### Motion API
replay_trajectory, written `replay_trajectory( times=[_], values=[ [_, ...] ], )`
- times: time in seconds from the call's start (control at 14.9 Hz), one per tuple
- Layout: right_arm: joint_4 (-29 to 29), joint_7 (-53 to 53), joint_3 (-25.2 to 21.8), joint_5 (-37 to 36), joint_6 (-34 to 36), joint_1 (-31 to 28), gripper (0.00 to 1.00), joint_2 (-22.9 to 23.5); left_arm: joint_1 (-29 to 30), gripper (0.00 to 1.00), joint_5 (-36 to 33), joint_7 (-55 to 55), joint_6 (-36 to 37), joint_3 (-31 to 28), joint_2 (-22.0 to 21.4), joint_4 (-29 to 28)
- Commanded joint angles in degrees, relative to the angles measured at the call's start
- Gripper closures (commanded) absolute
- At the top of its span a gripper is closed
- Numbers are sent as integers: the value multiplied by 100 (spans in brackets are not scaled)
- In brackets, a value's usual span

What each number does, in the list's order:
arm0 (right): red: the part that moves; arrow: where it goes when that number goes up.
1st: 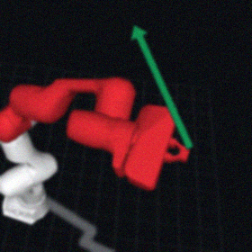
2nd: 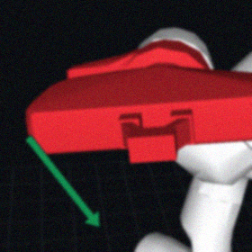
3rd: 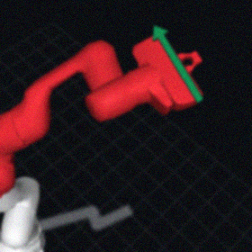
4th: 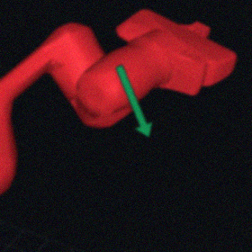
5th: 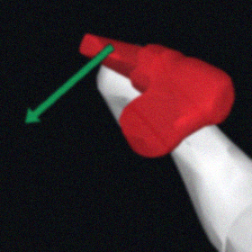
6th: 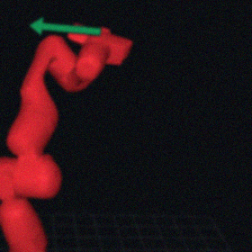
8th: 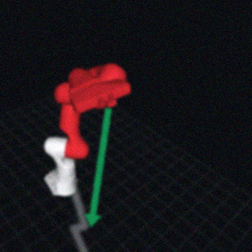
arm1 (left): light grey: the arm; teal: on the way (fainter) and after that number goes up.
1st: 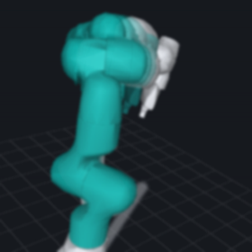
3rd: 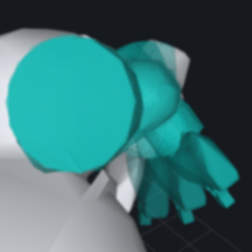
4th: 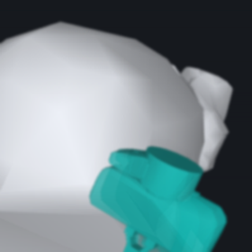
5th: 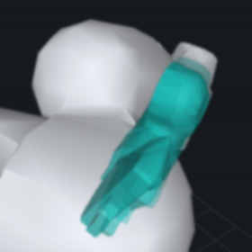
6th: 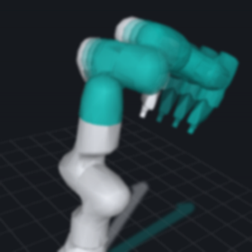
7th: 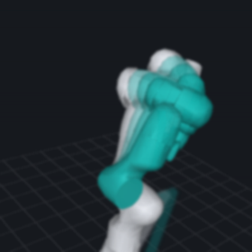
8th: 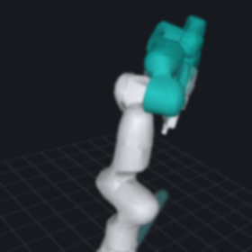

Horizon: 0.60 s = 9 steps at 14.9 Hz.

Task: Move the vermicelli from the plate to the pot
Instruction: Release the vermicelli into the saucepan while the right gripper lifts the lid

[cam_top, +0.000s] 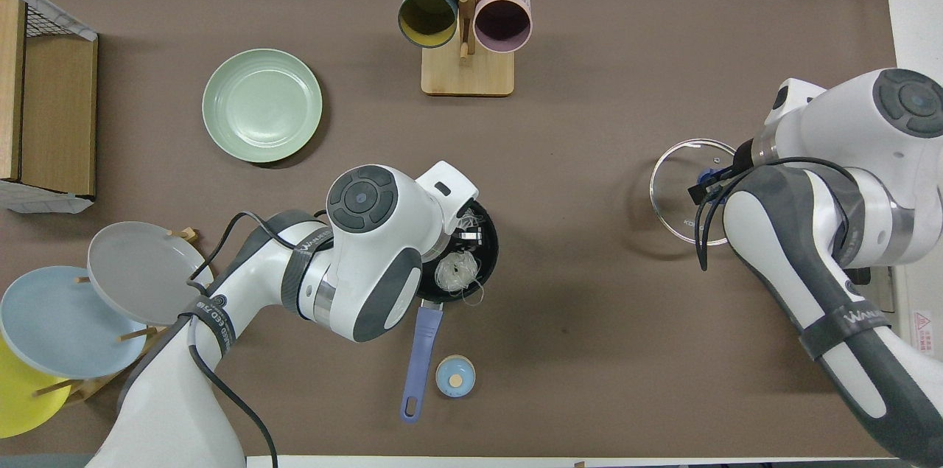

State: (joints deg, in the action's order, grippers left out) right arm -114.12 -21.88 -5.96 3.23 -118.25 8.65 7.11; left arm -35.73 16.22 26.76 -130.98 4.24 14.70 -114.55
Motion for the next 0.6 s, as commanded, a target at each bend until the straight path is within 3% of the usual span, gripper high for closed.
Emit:
replay_trajectory(
  times=[0.0,0.2,0.4,0.54],
  values=[
    [793,192,7,126,766,171,75,36,-13,0,48,-206,10,-81,-81,20],
    [1540,737,7,126,1504,435,98,265,372,0,48,-399,1096,-81,-406,449],
    [2007,1237,16,134,1918,663,100,353,1039,0,21,-645,2064,-90,-757,924],
    [2165,1956,7,195,1876,1066,100,431,1400,0,-494,-883,2558,-81,-968,1223]
  ],
)
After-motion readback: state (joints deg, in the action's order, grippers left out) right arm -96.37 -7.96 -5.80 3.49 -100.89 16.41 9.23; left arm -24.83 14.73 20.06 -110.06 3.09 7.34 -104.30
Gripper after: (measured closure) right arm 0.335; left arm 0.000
